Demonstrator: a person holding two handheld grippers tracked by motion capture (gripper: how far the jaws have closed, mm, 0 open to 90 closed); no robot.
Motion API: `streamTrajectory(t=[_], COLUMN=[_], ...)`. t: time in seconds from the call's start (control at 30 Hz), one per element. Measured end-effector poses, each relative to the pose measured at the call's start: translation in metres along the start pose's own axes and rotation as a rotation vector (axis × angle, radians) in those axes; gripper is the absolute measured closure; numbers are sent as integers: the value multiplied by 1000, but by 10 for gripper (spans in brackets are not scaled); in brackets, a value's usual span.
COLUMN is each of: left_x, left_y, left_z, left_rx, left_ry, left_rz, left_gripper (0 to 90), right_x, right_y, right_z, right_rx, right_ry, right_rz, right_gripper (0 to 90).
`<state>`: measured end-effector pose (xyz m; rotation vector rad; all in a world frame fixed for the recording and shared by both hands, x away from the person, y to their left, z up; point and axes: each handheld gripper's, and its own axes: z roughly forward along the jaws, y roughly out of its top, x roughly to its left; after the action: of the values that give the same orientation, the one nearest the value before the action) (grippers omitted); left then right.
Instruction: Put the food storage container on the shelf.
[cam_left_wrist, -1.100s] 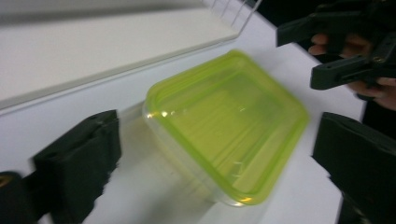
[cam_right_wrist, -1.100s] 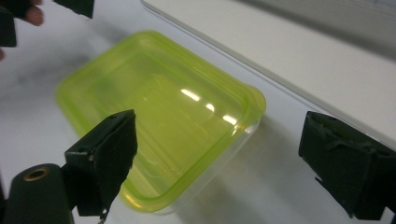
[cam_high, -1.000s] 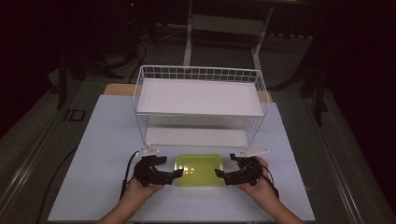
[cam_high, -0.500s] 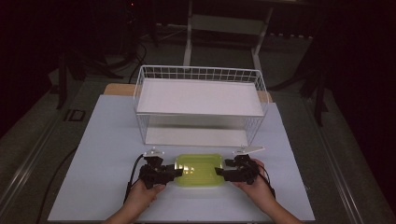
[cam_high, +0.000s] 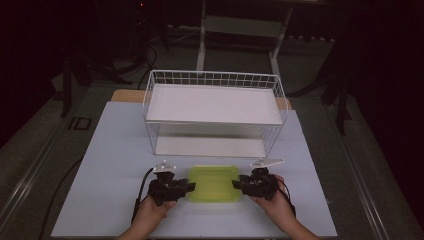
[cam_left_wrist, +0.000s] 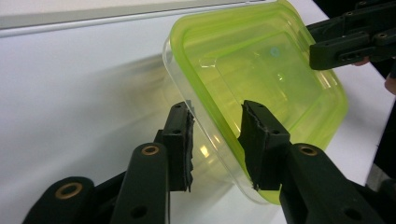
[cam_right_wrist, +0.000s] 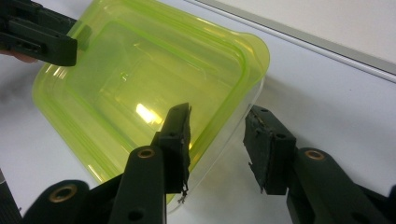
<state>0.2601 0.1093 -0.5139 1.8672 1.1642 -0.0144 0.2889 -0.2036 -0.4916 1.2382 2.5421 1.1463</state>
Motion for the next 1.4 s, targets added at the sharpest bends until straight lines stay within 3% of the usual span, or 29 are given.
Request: streamTrajectory(t=[0.2, 0.33, 0.47, 0.6, 0.67, 0.8, 0.9, 1.17, 1.4], left_x=[-4, -6, -9, -13, -16, -16, -17, -14, -13], left_y=[-1, -1, -3, -3, -3, -4, -3, 13, 35], left_z=[-3, -5, -6, -8, -9, -10, -11, -17, -19], left_rx=[3, 17, 15, 24, 30, 29, 23, -62, -112], left_ry=[-4, -15, -1, 9, 24, 31, 34, 7, 21], left_rz=[17, 3, 12, 0, 13, -17, -4, 6, 59], left_gripper=[684, 713, 721, 736, 755, 779, 793, 802, 802], right_x=[5, 7, 9, 8, 9, 14, 15, 13, 9], right_y=[-2, -3, -5, -5, -5, -5, -4, 8, 29], right_z=[-4, -7, -8, -10, -11, -14, -16, -23, -32], right_rx=[-2, -2, -14, -13, -5, -15, -19, -57, -101], right_ry=[-2, 8, 11, 35, 47, 40, 34, 20, -5], right_rz=[29, 43, 38, 84, 101, 93, 96, 88, 70], right_gripper=[650, 675, 692, 718, 740, 760, 767, 770, 773])
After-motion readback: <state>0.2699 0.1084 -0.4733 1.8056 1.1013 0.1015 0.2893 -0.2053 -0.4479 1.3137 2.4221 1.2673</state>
